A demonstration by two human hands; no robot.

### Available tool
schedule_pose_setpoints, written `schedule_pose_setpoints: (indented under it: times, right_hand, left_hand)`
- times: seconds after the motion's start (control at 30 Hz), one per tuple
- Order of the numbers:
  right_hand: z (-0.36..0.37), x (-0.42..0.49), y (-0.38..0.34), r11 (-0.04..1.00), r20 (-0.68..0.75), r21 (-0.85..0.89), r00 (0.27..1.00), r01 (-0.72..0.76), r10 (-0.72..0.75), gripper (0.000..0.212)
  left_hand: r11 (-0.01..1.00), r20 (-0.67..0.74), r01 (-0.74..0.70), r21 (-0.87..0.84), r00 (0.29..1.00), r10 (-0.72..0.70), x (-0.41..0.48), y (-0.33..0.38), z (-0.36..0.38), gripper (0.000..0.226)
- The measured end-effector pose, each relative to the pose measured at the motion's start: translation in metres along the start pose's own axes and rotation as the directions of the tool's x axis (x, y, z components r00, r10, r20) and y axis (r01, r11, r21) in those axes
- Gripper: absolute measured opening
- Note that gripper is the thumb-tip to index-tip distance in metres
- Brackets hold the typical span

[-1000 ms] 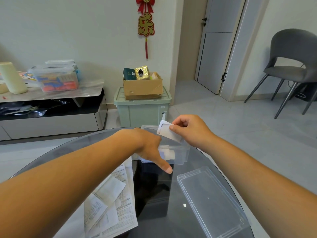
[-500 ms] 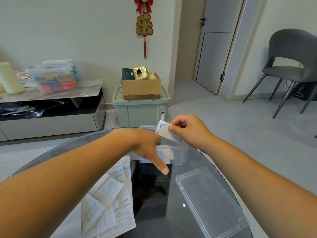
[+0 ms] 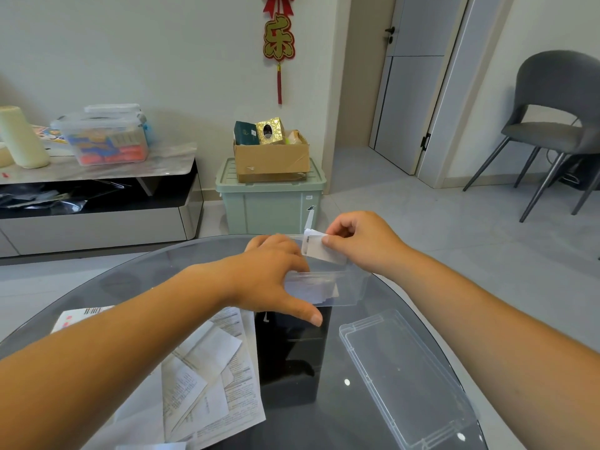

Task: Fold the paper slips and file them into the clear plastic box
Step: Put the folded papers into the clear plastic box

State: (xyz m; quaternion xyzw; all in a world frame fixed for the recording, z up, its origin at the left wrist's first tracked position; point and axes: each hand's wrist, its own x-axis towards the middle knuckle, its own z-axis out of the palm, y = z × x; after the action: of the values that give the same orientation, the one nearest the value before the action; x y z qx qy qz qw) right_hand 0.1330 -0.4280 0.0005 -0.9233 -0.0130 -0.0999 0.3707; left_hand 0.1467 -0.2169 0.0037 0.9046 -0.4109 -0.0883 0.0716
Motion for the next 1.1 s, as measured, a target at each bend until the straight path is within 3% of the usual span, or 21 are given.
schedule_pose_setpoints:
  times: [0.17,0.4,0.53,0.83,1.1]
  right_hand:
    - [0.003,0.001,-0.014,0.977,0.083,-0.186,0.993,0.103,-0.089,0.009]
    - [0.012,0.004,-0.018,0.990,0.218,-0.100,0.973,0.103,-0.079,0.007]
    - [0.009,0.007,-0.021,0.998,0.309,-0.031,0.950,0.063,-0.050,0.017]
    - [0.010,0.008,-0.029,0.970,0.421,-0.229,0.907,0.085,0.020,0.019]
    - [0.019,0.006,-0.038,0.979,0.507,-0.198,0.850,-0.048,0.145,0.022]
  left_hand:
    - [0.997,-0.178,-0.042,-0.060,0.984,0.031,-0.013,-0.004,0.021,0.078]
    - [0.988,-0.139,-0.037,-0.147,0.990,0.016,-0.015,-0.011,0.022,0.074]
    - [0.990,-0.135,-0.025,-0.142,0.991,0.005,-0.015,-0.013,0.022,0.070]
    - [0.994,-0.134,0.004,-0.105,0.991,-0.018,-0.018,-0.010,0.020,0.069]
    - [0.999,-0.168,0.023,-0.046,0.985,-0.030,-0.019,-0.007,0.020,0.052]
